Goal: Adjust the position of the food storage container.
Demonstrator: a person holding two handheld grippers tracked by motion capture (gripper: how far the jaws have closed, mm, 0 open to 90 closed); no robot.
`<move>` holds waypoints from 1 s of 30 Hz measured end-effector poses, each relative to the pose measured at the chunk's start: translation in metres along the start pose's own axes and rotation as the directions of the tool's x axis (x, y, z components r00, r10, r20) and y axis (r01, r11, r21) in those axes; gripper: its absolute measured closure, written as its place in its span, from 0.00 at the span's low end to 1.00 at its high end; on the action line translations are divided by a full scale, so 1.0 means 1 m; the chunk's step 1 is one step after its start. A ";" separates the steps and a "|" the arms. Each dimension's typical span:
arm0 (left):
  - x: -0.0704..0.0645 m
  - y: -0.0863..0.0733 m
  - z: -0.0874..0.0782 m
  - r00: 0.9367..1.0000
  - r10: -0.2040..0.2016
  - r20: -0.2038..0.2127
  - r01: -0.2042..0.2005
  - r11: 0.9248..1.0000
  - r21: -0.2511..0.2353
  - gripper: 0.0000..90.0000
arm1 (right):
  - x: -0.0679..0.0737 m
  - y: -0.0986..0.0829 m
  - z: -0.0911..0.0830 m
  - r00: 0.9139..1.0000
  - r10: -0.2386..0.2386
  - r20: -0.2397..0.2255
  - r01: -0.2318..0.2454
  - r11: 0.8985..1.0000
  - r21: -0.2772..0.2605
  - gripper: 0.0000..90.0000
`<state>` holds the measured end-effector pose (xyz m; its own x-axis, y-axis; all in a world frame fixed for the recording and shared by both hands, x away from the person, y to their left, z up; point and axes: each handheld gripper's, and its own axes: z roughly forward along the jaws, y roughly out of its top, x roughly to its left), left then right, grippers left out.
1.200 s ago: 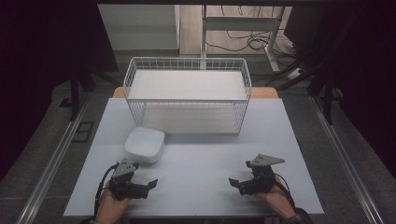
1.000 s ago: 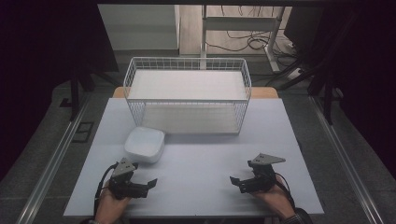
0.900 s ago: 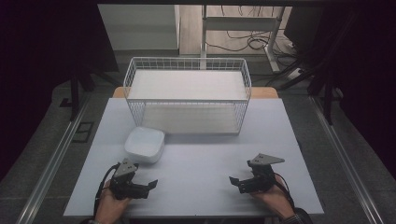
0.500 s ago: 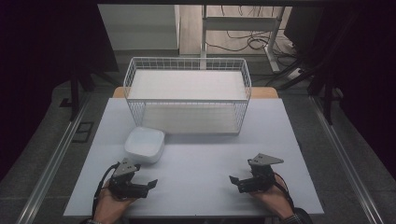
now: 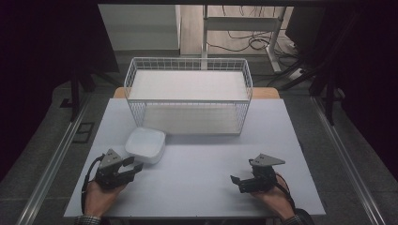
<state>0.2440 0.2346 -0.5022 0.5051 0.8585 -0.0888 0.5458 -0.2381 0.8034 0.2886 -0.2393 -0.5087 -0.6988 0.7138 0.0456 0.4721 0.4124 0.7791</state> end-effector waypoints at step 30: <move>0.080 0.021 0.043 0.979 -0.119 -0.164 0.123 0.992 0.016 1.00 | -0.001 0.001 -0.001 1.000 -0.006 -0.005 0.006 1.000 0.012 0.10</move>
<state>0.3248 0.2792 -0.5172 0.3198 0.9436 -0.0856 0.6145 -0.1378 0.7768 0.2893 -0.2397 -0.5073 -0.7040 0.7089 0.0440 0.4744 0.4231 0.7720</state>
